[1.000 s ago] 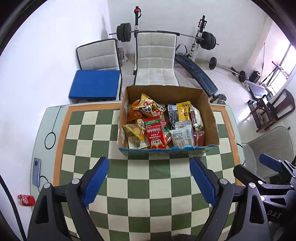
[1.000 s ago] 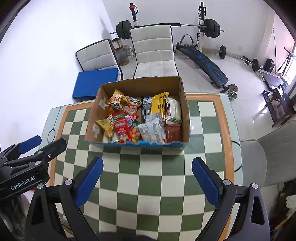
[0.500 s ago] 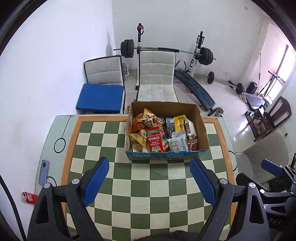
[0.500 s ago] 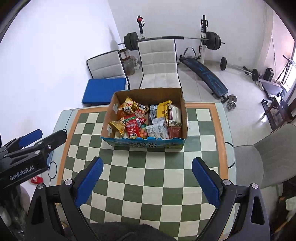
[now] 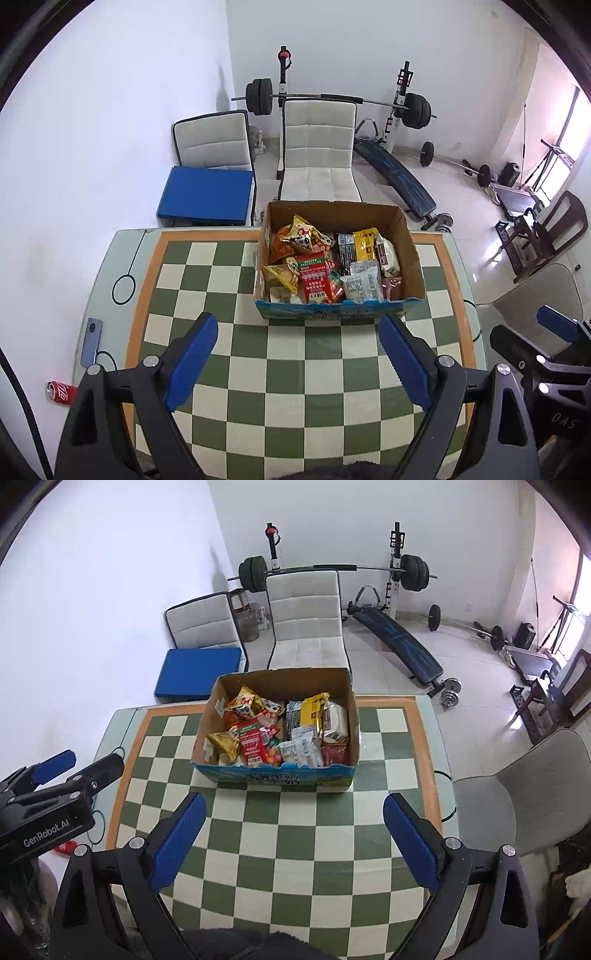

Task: Organize snacks

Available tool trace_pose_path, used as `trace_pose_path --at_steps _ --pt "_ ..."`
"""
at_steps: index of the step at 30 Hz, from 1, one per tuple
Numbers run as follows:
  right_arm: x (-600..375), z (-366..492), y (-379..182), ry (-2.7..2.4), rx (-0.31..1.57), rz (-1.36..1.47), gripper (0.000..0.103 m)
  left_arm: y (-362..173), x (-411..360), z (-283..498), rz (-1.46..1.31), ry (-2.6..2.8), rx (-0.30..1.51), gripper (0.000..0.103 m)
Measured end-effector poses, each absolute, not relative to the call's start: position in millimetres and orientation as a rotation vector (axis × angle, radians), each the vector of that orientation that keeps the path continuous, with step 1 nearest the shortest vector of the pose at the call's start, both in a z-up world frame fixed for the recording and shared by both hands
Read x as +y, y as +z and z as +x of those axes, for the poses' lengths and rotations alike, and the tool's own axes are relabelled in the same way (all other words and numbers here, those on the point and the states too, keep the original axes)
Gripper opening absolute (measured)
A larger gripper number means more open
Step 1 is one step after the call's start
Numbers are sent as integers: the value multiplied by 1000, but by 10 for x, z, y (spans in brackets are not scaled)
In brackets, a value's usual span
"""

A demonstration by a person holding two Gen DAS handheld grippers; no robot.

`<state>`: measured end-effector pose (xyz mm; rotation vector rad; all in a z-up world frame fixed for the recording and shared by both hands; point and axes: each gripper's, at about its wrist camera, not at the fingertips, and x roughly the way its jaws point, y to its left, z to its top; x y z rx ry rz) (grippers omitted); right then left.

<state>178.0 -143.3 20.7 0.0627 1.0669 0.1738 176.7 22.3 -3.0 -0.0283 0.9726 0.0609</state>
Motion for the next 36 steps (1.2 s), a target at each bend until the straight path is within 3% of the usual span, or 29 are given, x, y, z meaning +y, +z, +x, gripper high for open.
trace_pose_path --at_steps 36 --pt "-1489 2499 -176 56 1060 61 102 -393 179 2392 -8 60 981 89"
